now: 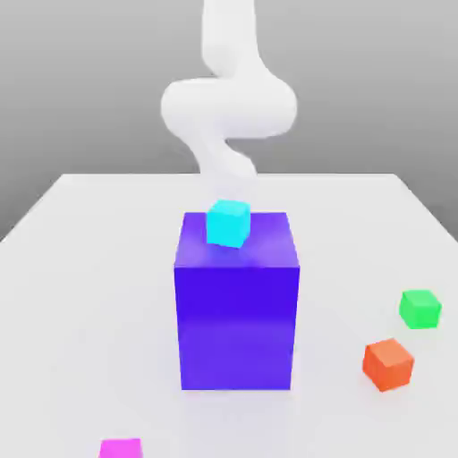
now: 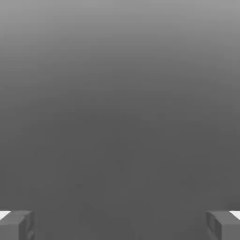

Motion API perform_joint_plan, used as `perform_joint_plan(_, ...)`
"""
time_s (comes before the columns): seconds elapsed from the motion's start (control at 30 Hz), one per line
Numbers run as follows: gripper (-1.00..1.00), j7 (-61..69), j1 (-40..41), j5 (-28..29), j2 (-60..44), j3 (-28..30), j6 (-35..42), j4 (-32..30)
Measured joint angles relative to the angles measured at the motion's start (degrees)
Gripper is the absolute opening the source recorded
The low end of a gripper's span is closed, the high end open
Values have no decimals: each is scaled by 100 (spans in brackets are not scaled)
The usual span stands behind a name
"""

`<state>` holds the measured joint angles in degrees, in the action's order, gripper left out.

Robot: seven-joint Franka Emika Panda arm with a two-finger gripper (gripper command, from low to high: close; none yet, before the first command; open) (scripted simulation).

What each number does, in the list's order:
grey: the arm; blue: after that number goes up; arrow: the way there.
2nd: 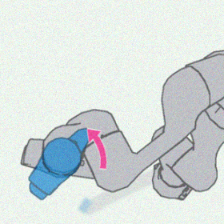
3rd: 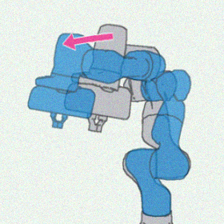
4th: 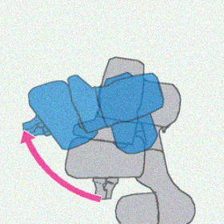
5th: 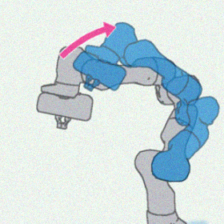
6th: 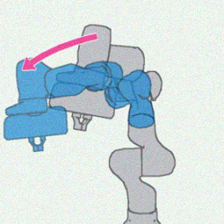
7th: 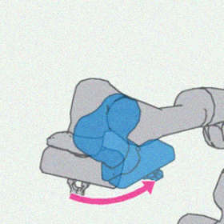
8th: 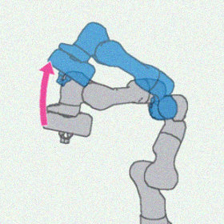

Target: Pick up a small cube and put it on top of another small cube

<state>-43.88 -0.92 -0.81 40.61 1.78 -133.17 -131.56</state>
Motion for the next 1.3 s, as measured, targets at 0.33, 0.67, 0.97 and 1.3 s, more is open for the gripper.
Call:
perform_joint_plan(0.33,0,889,-268,-456,-2109,664,-562,87)
perform_joint_plan(0.67,0,1800,-161,-958,-4189,978,-1109,175)
perform_joint_plan(0.97,0,2300,110,-950,-5993,1055,-1650,235)
perform_joint_plan(1.3,-100,2561,406,-1182,-7156,768,-2405,445)
